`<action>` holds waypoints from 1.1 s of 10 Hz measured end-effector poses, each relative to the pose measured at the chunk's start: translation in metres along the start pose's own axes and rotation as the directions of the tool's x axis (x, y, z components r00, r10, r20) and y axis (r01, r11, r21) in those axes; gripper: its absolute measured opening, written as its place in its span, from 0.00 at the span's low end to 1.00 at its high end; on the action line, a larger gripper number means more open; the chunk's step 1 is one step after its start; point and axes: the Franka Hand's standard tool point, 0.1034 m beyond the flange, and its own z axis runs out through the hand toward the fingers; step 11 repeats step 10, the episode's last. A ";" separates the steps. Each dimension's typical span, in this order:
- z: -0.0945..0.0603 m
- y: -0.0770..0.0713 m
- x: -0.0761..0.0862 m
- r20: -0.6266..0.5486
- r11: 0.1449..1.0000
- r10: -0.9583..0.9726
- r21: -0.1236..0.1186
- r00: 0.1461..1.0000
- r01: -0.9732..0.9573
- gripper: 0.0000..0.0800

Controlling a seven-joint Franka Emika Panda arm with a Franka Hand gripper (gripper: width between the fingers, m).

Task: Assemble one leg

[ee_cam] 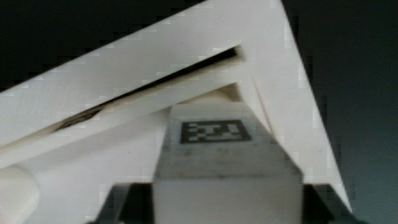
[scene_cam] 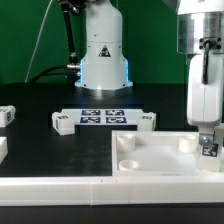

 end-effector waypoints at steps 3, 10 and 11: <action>0.000 0.000 0.000 0.000 0.997 -0.071 0.000 0.997 0.071 0.60; 0.001 0.000 0.001 -0.010 0.908 -0.418 -0.002 0.908 0.418 0.81; 0.001 0.000 0.001 -0.010 0.908 -0.418 -0.002 0.908 0.418 0.81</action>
Offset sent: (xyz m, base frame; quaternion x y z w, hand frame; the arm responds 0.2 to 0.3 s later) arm 0.0016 0.0008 -0.0013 0.0018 -0.0098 -0.0482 0.9988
